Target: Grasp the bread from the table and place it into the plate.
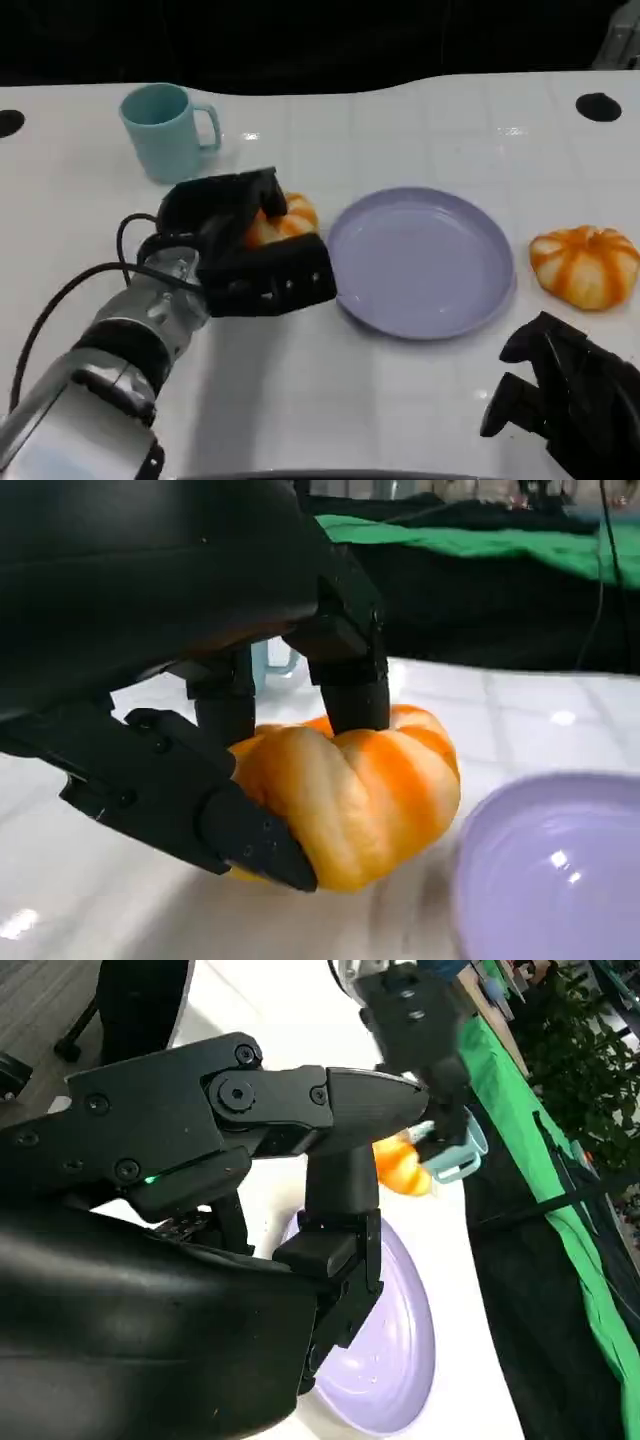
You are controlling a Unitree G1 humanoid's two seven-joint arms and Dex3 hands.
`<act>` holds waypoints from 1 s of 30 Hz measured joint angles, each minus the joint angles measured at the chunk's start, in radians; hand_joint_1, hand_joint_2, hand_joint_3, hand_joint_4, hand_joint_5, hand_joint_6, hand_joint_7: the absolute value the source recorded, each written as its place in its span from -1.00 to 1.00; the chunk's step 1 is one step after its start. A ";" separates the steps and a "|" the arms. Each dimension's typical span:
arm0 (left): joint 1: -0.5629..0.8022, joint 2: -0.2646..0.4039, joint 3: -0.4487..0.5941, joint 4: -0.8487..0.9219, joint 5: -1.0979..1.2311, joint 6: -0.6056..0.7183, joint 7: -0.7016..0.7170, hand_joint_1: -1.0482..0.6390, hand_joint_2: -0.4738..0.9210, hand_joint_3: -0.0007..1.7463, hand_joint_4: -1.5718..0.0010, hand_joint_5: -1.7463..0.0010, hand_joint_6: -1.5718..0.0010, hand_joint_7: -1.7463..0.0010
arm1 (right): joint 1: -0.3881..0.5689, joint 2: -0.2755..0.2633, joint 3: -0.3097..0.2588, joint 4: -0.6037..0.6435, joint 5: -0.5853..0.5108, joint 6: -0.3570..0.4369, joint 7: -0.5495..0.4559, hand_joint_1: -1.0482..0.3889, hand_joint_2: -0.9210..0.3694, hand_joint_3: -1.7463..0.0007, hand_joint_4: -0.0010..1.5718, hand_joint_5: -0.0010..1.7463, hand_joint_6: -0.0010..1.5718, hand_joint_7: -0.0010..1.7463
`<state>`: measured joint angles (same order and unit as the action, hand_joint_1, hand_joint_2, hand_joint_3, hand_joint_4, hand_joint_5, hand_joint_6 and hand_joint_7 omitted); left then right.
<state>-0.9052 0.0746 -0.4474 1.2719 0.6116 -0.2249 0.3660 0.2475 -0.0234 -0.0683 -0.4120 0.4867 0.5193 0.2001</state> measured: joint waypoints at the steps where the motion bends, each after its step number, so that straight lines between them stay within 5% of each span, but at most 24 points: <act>1: -0.005 -0.008 0.008 -0.007 -0.003 0.000 -0.001 0.06 0.76 -0.24 -0.13 -1.00 0.24 -1.00 | 0.000 0.000 0.000 0.000 0.000 0.000 -0.001 -0.19 -1.00 0.58 -0.16 1.00 -0.33 0.84; 7: -0.060 -0.035 0.015 -0.047 -0.020 0.000 -0.037 0.07 0.57 -0.10 -0.08 -1.00 0.22 -1.00 | -0.001 0.000 0.002 0.002 -0.002 -0.005 -0.001 -0.19 -1.00 0.57 -0.16 1.00 -0.34 0.85; 9: -0.080 -0.041 0.010 -0.061 -0.019 -0.002 -0.054 0.05 0.64 -0.20 -0.09 -1.00 0.15 -0.12 | -0.001 0.000 0.004 0.004 -0.004 -0.012 -0.001 -0.19 -1.00 0.56 -0.16 1.00 -0.34 0.85; 12: -0.106 -0.056 0.007 -0.084 -0.019 -0.001 -0.067 0.05 0.63 -0.19 -0.11 -1.00 0.24 -0.33 | -0.001 0.000 0.005 0.005 -0.005 -0.015 -0.001 -0.20 -1.00 0.57 -0.15 1.00 -0.33 0.86; 13: -0.114 -0.061 0.005 -0.085 -0.019 -0.001 -0.074 0.03 0.60 -0.13 -0.13 -1.00 0.21 -0.72 | -0.001 0.000 0.006 0.005 -0.006 -0.015 -0.002 -0.18 -1.00 0.56 -0.15 1.00 -0.34 0.86; 16: -0.133 -0.081 -0.012 -0.088 -0.013 0.000 -0.091 0.02 0.58 -0.08 -0.14 -1.00 0.20 -0.97 | -0.002 0.000 0.007 0.005 -0.009 -0.015 -0.002 -0.17 -1.00 0.56 -0.15 1.00 -0.34 0.86; 20: -0.145 -0.108 -0.040 -0.086 0.009 0.000 -0.115 -0.01 0.59 -0.22 -0.15 -1.00 0.07 -0.72 | -0.002 0.002 0.007 0.006 -0.009 -0.015 -0.002 -0.18 -1.00 0.58 -0.15 1.00 -0.34 0.84; 26: -0.152 -0.162 -0.076 -0.064 0.027 0.001 -0.151 0.00 0.64 -0.29 -0.12 -1.00 0.05 -0.63 | -0.003 0.007 0.021 0.006 -0.017 -0.017 -0.004 -0.17 -1.00 0.54 -0.16 1.00 -0.34 0.84; 29: -0.153 -0.175 -0.080 -0.048 0.035 0.002 -0.156 -0.01 0.64 -0.27 -0.12 -1.00 0.11 -0.87 | -0.003 0.007 0.023 0.006 -0.024 -0.021 -0.004 -0.18 -1.00 0.54 -0.17 1.00 -0.35 0.84; 30: -0.153 -0.180 -0.080 -0.041 0.036 0.003 -0.157 -0.01 0.66 -0.30 -0.10 -1.00 0.11 -0.55 | -0.003 0.007 0.024 0.006 -0.025 -0.023 -0.004 -0.18 -1.00 0.54 -0.17 1.00 -0.35 0.84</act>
<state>-1.0577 -0.1051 -0.5278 1.2307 0.6478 -0.2220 0.2091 0.2450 -0.0160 -0.0447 -0.4060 0.4619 0.4964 0.1966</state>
